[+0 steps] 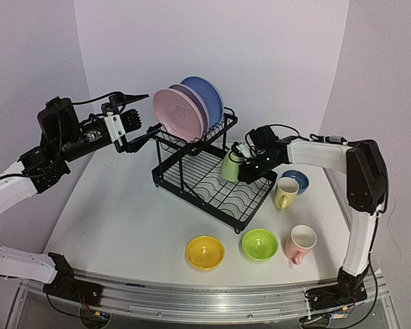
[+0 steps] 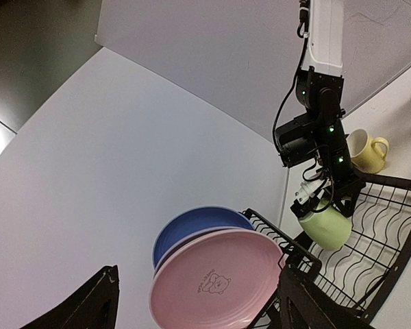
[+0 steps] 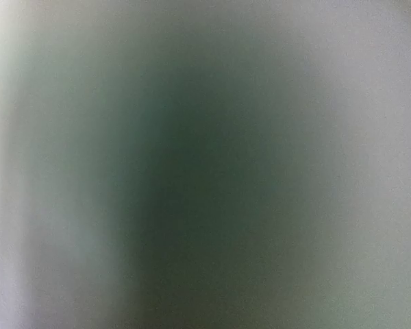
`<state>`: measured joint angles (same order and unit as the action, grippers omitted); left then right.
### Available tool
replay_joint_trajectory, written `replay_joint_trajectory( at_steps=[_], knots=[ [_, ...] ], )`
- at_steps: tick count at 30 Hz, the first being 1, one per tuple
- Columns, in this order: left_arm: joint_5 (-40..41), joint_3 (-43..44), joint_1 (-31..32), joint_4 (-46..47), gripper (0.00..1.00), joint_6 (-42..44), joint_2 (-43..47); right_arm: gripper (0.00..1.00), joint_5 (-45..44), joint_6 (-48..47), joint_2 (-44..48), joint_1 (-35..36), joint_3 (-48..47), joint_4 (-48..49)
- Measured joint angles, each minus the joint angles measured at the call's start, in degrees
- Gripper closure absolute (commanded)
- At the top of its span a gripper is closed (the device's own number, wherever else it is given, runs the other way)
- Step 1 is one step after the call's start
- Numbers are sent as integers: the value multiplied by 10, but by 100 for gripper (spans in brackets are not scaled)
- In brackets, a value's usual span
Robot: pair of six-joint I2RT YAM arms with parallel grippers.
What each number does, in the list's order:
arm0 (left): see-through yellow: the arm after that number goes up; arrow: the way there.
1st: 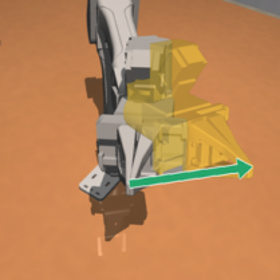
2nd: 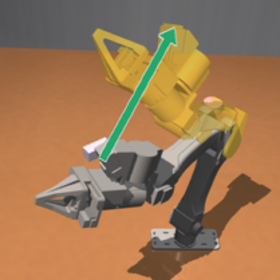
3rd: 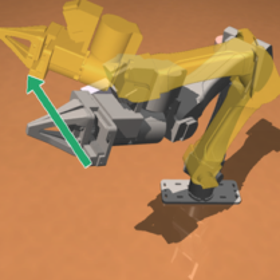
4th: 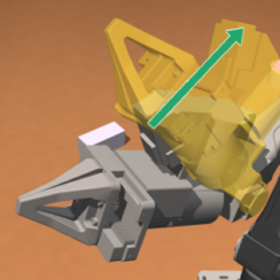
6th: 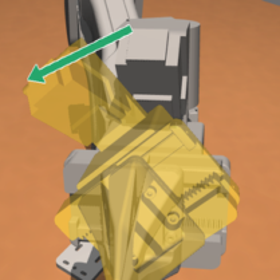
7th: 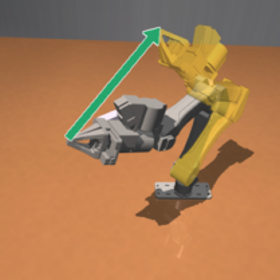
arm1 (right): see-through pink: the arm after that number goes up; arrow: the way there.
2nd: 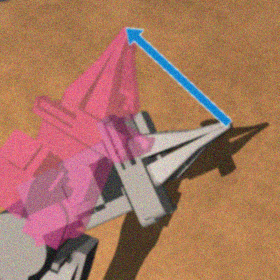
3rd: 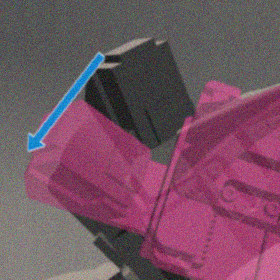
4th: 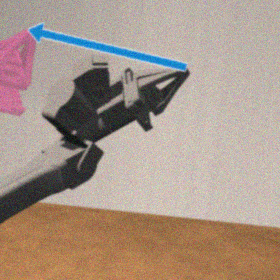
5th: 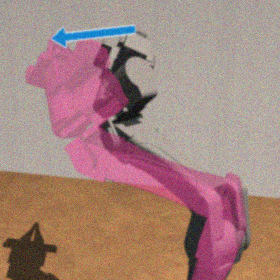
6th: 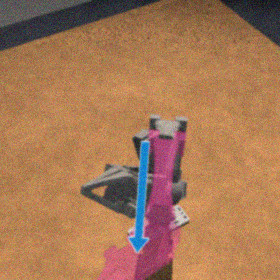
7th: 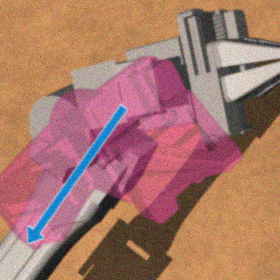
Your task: Load the mixed dishes into the dish rack
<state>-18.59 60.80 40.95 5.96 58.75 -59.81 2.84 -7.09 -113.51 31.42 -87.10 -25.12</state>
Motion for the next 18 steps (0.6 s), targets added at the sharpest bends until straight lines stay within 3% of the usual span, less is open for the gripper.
replay_joint_trajectory(
  at_steps=[18],
  knots=[
    [9,0,0,0,20,13,-13,100,-8,-30,-138,-5,-139,-4]
  ],
)
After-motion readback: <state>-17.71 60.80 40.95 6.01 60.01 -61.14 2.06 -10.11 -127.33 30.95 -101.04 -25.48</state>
